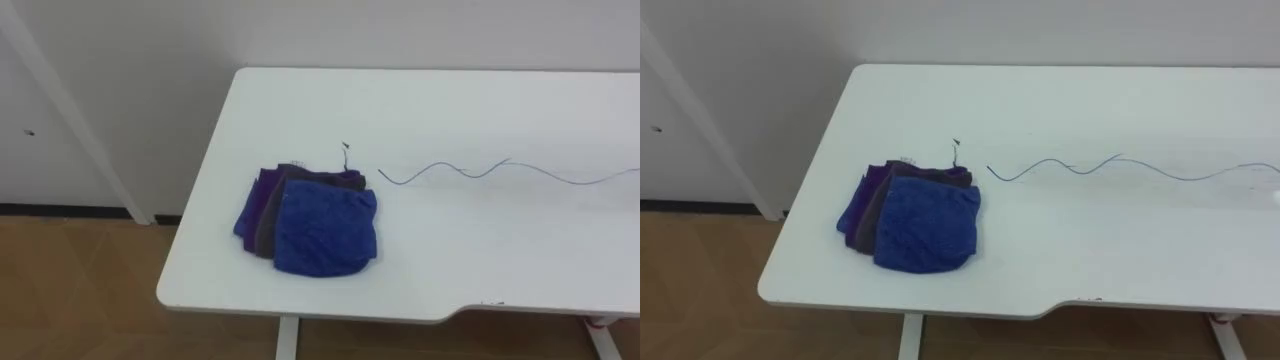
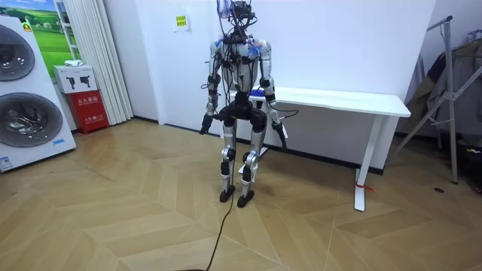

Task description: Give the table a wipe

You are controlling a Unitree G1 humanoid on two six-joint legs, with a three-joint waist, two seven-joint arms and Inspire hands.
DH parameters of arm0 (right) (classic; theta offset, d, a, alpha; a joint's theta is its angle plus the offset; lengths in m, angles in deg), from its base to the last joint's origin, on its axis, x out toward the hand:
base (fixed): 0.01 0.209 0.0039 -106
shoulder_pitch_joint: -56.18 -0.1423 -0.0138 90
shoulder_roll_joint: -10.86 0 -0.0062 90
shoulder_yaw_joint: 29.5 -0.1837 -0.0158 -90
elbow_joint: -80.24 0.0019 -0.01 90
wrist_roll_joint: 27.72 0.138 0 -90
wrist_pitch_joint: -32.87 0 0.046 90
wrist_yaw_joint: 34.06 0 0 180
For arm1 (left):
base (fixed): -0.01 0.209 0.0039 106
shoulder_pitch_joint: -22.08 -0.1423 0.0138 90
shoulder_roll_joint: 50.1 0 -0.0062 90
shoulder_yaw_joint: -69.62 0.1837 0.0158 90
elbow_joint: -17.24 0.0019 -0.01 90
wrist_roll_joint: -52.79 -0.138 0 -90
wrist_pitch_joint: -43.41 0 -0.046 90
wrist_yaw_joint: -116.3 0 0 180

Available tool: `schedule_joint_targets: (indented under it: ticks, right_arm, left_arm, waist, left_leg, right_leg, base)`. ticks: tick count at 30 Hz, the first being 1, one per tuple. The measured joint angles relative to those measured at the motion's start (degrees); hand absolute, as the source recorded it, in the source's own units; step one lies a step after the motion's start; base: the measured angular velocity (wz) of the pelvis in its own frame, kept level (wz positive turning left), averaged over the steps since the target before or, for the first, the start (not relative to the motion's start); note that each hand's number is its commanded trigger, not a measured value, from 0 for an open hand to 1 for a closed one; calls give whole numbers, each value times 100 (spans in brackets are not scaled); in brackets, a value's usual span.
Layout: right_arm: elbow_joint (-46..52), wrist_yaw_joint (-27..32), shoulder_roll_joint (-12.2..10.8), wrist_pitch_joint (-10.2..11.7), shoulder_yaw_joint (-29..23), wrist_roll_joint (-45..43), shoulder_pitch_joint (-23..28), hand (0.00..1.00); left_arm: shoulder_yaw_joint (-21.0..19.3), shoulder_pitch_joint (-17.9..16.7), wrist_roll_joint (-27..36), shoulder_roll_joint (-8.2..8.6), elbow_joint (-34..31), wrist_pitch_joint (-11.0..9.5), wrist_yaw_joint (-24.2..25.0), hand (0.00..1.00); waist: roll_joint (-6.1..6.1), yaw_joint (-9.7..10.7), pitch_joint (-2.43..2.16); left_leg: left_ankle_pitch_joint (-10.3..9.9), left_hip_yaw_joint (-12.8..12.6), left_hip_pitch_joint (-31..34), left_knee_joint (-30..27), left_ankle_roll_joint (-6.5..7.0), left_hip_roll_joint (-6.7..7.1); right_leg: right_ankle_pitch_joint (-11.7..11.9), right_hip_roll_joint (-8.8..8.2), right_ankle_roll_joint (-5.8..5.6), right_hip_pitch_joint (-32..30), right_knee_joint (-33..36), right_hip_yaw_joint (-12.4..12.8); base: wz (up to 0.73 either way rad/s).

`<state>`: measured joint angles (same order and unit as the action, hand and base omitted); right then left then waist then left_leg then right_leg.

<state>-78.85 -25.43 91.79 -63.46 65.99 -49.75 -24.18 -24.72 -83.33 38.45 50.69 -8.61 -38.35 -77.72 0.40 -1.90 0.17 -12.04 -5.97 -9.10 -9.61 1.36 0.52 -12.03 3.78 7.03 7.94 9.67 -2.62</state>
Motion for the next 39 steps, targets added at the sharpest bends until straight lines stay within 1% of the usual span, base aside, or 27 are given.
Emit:
schedule_joint_targets:
  ticks: [9,12,18,21,23,24,25,26,27,28,29,31,32,34,35,37,39]
  right_arm:
    - [-9,6,0,4,1,17,-1,0]
    - [-20,5,3,5,-8,221,-6,0]
    - [-30,61,18,5,-29,507,-23,0]
    - [-148,270,17,8,-96,1047,-34,0]
    - [-247,362,19,13,-295,1326,-34,0]
    - [-301,425,20,16,-517,1527,4,0]
    - [-347,481,22,50,-819,1776,67,0]
    - [-356,518,23,60,-982,1930,66,0]
    - [-367,620,44,71,-1251,2331,110,0]
    - [-406,753,80,74,-1494,2661,114,0]
    - [-417,819,96,74,-1634,2780,116,0]
    - [-421,1071,194,86,-2062,3311,110,0]
    - [-416,1137,225,90,-2159,3473,104,0]
    - [-354,1403,372,88,-2630,3671,35,0]
    - [-327,1465,428,88,-2736,3673,10,0]
    - [-164,1761,676,146,-2971,3710,-49,0]
    - [139,2034,814,156,-3097,3717,-94,0]
  left_arm:
    - [2,20,-23,0,-1,-20,0,0]
    - [-6,70,-25,-2,0,-33,0,0]
    - [-22,59,15,-7,3,-34,0,0]
    - [-51,29,12,-7,1,-32,0,0]
    - [-134,9,8,-3,-1,-32,6,0]
    - [-243,-13,7,-2,-4,-33,11,0]
    - [-442,-47,8,-2,-4,-34,20,0]
    - [-572,-65,8,-2,-5,-34,23,0]
    - [-835,-82,9,-4,-7,-37,20,0]
    - [-1037,-63,8,-10,-8,-38,8,0]
    - [-1105,-76,8,-19,-9,-38,1,0]
    - [-1228,-144,8,-88,-13,-39,-4,0]
    - [-1261,-146,11,-106,-23,-38,-5,0]
    - [-1347,-218,7,-152,-224,-53,-31,0]
    - [-1370,-249,7,-167,-231,-80,-48,0]
    - [-1376,-254,20,-261,-279,-160,-67,0]
    - [-1377,-251,25,-308,-372,-226,-67,0]
  waist:
    - [12,2,-2]
    - [21,-3,-2]
    - [34,-8,-2]
    - [44,-2,-3]
    - [46,7,-1]
    - [52,19,-1]
    - [63,38,-1]
    - [67,37,2]
    - [82,37,-4]
    - [93,62,2]
    - [98,82,5]
    - [133,185,-3]
    - [144,201,1]
    - [210,300,5]
    - [213,315,7]
    - [261,343,9]
    - [302,338,9]
  left_leg:
    - [0,2,-5,2,1,11]
    - [-1,12,-5,2,1,14]
    - [-1,7,-41,4,2,17]
    - [-5,12,-60,4,8,18]
    - [-11,17,-57,5,19,18]
    - [-12,12,-62,5,20,18]
    - [-15,11,-85,6,25,18]
    - [-18,10,-109,7,29,18]
    - [-21,7,-129,8,33,20]
    - [-22,3,-127,7,34,21]
    - [-22,3,-126,9,34,22]
    - [-31,4,-132,8,39,24]
    - [-33,4,-131,6,42,24]
    - [-35,5,-129,9,44,26]
    - [-36,4,-134,9,47,26]
    - [-39,-9,-143,8,51,28]
    - [-39,-18,-125,5,52,28]
  right_leg:
    - [0,-11,0,25,-2,-14]
    - [-1,-17,-2,23,-1,-28]
    - [-9,-17,-14,33,-3,-3]
    - [-10,-17,-16,50,0,0]
    - [-11,-17,-19,50,-1,-7]
    - [-12,-17,-20,56,-3,-3]
    - [-12,-18,-22,85,-15,-6]
    - [-14,-18,-25,107,-19,-4]
    - [-22,-17,-29,123,-18,18]
    - [-23,-18,-31,120,-17,24]
    - [-23,-18,-32,119,-17,23]
    - [-26,-19,-37,123,-16,23]
    - [-26,-19,-38,123,-14,22]
    - [-29,-20,-43,116,-7,16]
    - [-29,-21,-45,120,-6,18]
    - [-29,-24,-50,116,3,36]
    - [-24,-20,-58,83,7,67]
  base:
    - [1]
    - [2]
    - [-2]
    - [0]
    - [0]
    - [0]
    - [0]
    - [0]
    - [-6]
    - [-4]
    - [0]
    - [0]
    - [0]
    - [0]
    - [-5]
    - [-7]
    - [-7]
